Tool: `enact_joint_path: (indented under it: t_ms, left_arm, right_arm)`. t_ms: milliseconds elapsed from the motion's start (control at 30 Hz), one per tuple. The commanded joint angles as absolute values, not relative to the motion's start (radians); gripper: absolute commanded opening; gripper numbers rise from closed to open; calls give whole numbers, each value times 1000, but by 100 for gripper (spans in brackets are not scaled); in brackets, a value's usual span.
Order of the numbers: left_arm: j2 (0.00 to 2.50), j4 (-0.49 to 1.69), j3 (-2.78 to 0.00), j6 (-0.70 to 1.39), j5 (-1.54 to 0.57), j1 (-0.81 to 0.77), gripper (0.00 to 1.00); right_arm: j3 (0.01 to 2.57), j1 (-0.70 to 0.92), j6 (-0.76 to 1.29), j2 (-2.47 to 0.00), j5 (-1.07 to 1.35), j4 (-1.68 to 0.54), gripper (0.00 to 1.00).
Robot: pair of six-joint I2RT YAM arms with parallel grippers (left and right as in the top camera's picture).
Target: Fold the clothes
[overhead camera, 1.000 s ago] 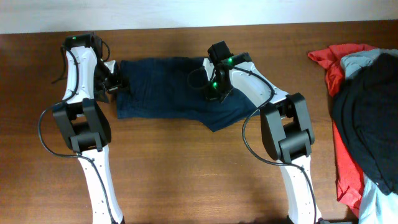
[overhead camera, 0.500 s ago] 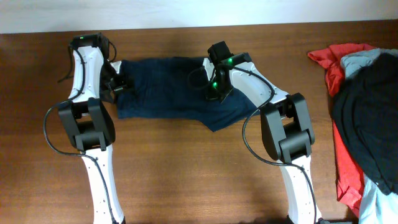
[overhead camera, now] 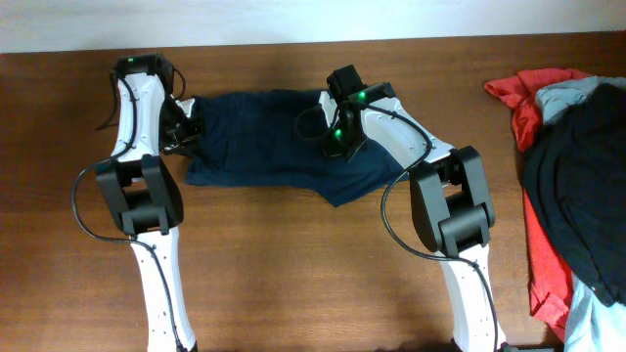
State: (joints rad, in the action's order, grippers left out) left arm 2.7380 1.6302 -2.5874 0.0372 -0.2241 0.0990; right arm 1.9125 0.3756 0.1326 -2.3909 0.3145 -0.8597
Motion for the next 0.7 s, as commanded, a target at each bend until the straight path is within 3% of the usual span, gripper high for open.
enact_joint_path:
  t_ms: [0, 267, 667]
  left_arm:
    - [2795, 1644, -2678, 29, -221, 90, 0]
    - [2790, 1688, -2895, 30, -221, 69, 0]
    - [2753, 1688, -2914, 30, -220, 15, 0]
  right_arm:
    - [1902, 379, 139, -2380, 302, -874, 4]
    - [2061, 388, 139, -2314, 302, -998, 4]
    - [2070, 452, 139, -2301, 326, -1025, 4]
